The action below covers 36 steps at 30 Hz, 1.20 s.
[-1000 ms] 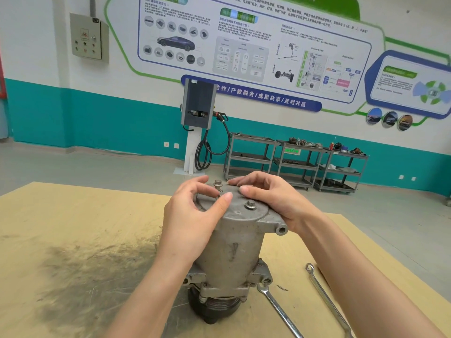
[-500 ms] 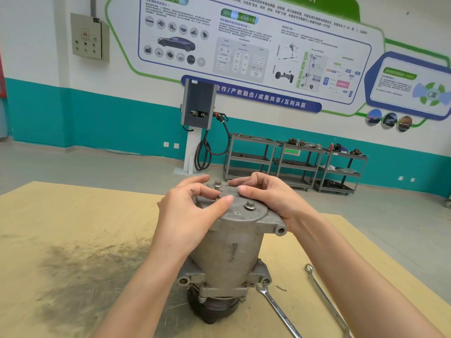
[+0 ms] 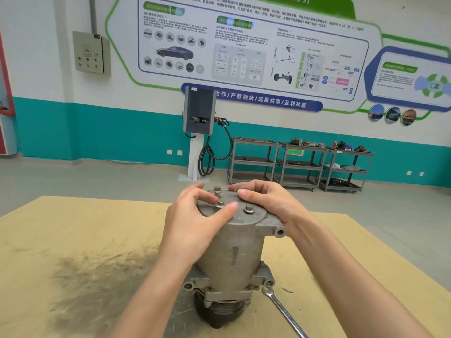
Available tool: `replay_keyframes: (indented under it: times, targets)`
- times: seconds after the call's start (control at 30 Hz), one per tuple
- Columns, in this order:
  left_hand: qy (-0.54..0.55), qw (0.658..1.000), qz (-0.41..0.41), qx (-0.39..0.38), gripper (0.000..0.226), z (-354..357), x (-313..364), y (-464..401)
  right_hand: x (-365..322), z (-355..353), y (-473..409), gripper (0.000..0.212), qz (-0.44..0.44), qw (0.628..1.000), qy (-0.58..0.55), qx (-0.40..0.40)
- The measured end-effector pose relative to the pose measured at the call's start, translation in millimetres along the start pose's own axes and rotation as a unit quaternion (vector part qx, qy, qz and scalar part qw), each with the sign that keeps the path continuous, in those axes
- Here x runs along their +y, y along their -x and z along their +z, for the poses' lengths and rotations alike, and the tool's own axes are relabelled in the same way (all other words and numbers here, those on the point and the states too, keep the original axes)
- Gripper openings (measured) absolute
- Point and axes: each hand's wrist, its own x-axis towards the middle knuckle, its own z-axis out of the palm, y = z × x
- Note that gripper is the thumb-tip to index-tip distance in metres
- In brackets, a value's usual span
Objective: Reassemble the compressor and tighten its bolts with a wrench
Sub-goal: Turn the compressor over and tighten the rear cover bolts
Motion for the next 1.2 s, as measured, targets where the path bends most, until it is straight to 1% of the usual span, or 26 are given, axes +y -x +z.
replay_keyframes:
  times: [0.07,0.1,0.17,0.2,0.23,0.33,0.4,0.47,0.5,0.53,0.6,0.67,0.73,0.8,0.87,0.93,1.03,1.07,1.17,1.2]
  targets:
    - [0.023,1.000,-0.010,0.016,0.021,4,0,-1,-3,2,-2,0.013,-0.016,0.999,0.049,0.010]
    - [0.033,0.999,-0.007,0.012,0.017,3,0,-3,-4,2,-4,0.016,-0.026,0.997,0.067,0.011]
    - [0.040,0.999,0.011,-0.005,0.008,0,-3,-6,-3,0,-4,0.016,-0.031,0.997,0.067,0.007]
    - [0.043,0.999,0.020,-0.023,0.002,-3,-3,-8,-1,-2,-3,0.015,-0.027,0.998,0.048,-0.006]
    - [0.051,0.997,0.029,-0.048,0.004,-7,-2,-8,3,-5,-1,0.016,-0.023,0.999,0.025,-0.025]
    - [0.080,0.990,0.031,-0.116,0.019,-11,-1,-10,10,-11,1,0.021,-0.013,0.997,-0.029,-0.065]
    - [0.067,0.990,0.034,-0.122,0.022,-10,-2,-9,10,-11,-2,0.016,-0.015,0.997,-0.028,-0.064]
    - [0.047,0.994,0.039,-0.086,0.010,-5,-3,-7,7,-8,-5,0.005,-0.021,0.999,-0.006,-0.045]
    - [0.042,0.997,0.036,-0.061,0.004,-3,-4,-6,6,-6,-7,0.010,-0.030,0.999,0.015,-0.030]
    - [0.039,0.998,0.034,-0.033,0.010,-1,-5,-5,5,-5,-8,0.017,-0.036,0.999,0.036,-0.016]
    - [0.042,0.999,0.034,0.002,0.014,2,-5,-5,5,-5,-8,0.021,-0.041,0.998,0.055,-0.005]
    - [0.056,0.998,0.038,0.000,0.011,1,-3,-6,7,-8,-6,0.024,-0.033,0.998,0.033,-0.030]
    - [0.082,0.995,0.043,-0.036,0.008,-3,-5,-8,10,-11,-3,0.031,-0.012,0.998,-0.013,-0.054]
    - [0.107,0.989,0.049,-0.085,0.016,-6,-8,-9,12,-12,-3,0.034,-0.009,0.997,-0.035,-0.060]
    - [0.112,0.987,0.057,-0.097,0.020,-5,-9,-8,11,-10,-6,0.030,-0.015,0.999,-0.024,-0.044]
    - [0.085,0.994,0.055,-0.046,0.009,-2,-7,-6,8,-6,-9,0.019,-0.029,0.999,0.003,-0.024]
    - [0.044,0.997,0.052,0.033,0.023,3,-4,-3,4,-6,-10,0.021,-0.040,0.999,0.024,-0.014]
    - [0.047,0.996,0.058,0.046,0.021,4,-3,-3,4,-8,-8,0.019,-0.035,0.999,0.017,-0.024]
    - [0.059,0.993,0.079,0.058,0.017,3,-1,-2,5,-14,-3,0.033,-0.008,0.998,-0.016,-0.060]
    - [0.059,0.993,0.081,0.054,0.016,1,-1,-3,5,-14,-2,0.033,-0.005,0.998,-0.023,-0.062]
